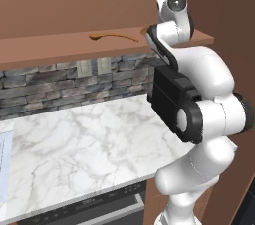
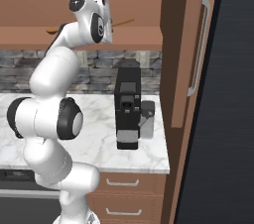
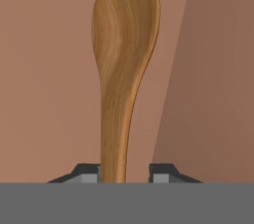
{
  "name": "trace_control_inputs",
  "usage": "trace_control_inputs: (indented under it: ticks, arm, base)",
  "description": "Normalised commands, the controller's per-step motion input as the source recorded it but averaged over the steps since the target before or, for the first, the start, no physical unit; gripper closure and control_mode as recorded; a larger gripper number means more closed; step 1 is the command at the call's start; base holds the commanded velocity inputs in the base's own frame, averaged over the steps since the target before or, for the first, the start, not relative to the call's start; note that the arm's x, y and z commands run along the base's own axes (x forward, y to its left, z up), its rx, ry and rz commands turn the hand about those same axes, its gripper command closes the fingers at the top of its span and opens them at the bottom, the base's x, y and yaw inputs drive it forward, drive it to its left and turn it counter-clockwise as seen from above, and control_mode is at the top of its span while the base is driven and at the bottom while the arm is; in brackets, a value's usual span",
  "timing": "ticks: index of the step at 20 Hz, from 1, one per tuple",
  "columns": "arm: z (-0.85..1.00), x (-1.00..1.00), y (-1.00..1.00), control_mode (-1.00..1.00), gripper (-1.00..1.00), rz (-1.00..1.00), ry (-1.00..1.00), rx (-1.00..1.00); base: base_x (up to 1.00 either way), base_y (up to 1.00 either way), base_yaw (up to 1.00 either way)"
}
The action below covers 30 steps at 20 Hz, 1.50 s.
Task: Organize the utensils by type. Pick up the wooden spoons from the counter and place them in the open cabinet. Then pick up the metallic utensils from the counter and place them in the open drawer.
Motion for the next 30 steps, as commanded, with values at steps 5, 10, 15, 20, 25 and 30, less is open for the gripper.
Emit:
trace_control_inputs:
  ticks: [5, 10, 15, 20, 25, 30]
  arm:
    - [-0.02, 0.36, 0.0, -1.0, 1.0, 0.07, 0.12, 0.0]
    - [-0.04, 0.33, 0.0, -1.0, 1.0, 0.05, 0.05, 0.0]
    - [-0.11, 0.19, 0.0, -1.0, 1.0, 0.0, 0.01, 0.0]
    - [-0.19, 0.12, 0.0, -1.0, 1.0, 0.0, 0.0, 0.0]
    - [-0.18, 0.15, 0.0, -1.0, -1.0, 0.0, 0.0, 0.0]
    - [-0.2, 0.21, 0.0, -1.0, -1.0, 0.0, 0.03, 0.0]
  base:
    - [0.0, 0.0, 0.0]
    - [0.0, 0.0, 0.0]
    - [0.0, 0.0, 0.0]
    - [0.0, 0.0, 0.0]
    - [0.0, 0.0, 0.0]
    - [0.0, 0.0, 0.0]
